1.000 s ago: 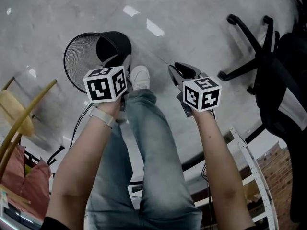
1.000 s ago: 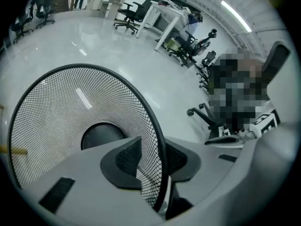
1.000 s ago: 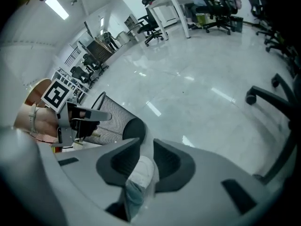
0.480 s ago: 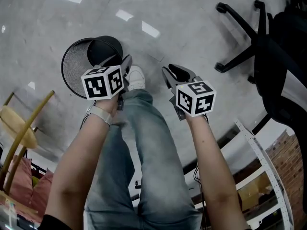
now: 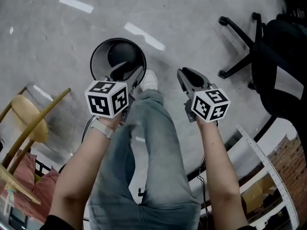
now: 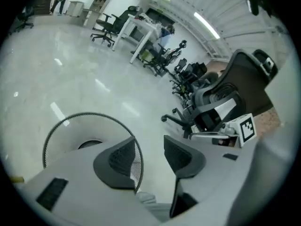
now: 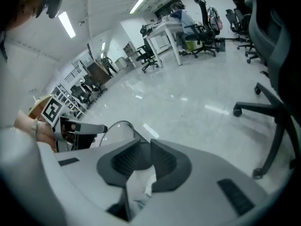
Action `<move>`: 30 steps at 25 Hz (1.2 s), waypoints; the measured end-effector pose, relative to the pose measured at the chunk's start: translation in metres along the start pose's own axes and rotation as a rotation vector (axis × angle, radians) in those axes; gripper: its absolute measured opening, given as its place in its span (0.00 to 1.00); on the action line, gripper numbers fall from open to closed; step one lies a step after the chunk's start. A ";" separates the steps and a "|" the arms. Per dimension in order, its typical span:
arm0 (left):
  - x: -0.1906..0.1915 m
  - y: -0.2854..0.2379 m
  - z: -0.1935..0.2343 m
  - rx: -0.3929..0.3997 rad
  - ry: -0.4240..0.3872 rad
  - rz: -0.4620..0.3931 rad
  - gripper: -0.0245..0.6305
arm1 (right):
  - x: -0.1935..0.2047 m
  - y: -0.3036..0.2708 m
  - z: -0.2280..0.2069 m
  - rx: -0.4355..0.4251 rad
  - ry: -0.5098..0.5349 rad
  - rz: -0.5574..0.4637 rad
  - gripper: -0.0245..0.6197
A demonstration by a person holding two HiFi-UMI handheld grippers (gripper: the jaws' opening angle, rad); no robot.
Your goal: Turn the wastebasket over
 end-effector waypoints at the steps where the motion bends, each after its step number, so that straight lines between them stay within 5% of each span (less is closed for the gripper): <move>1: -0.004 0.025 -0.006 0.037 -0.017 -0.030 0.33 | -0.008 0.011 0.019 -0.014 0.004 -0.032 0.12; 6: -0.036 0.157 -0.042 0.227 -0.124 -0.239 0.08 | -0.054 0.072 0.119 -0.085 0.074 -0.200 0.05; 11: -0.041 0.274 -0.112 0.353 -0.277 -0.342 0.06 | -0.079 0.154 0.227 -0.122 0.205 -0.327 0.05; 16: -0.030 0.378 -0.170 0.326 -0.422 -0.412 0.06 | -0.089 0.235 0.315 -0.128 0.277 -0.439 0.05; 21: -0.016 0.472 -0.217 0.310 -0.459 -0.503 0.06 | -0.095 0.326 0.386 -0.141 0.303 -0.550 0.05; 30: -0.024 0.582 -0.294 0.232 -0.546 -0.665 0.06 | -0.109 0.446 0.434 -0.152 0.381 -0.670 0.05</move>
Point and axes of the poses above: the fingertips, and each gripper's own axes: y backward along the fingers, z to its left, x out of its underside, the point moved 3 cm from there along y, backward along the fingers, and after that the axes turned 15 degrees about z, right-handed, at the moved point
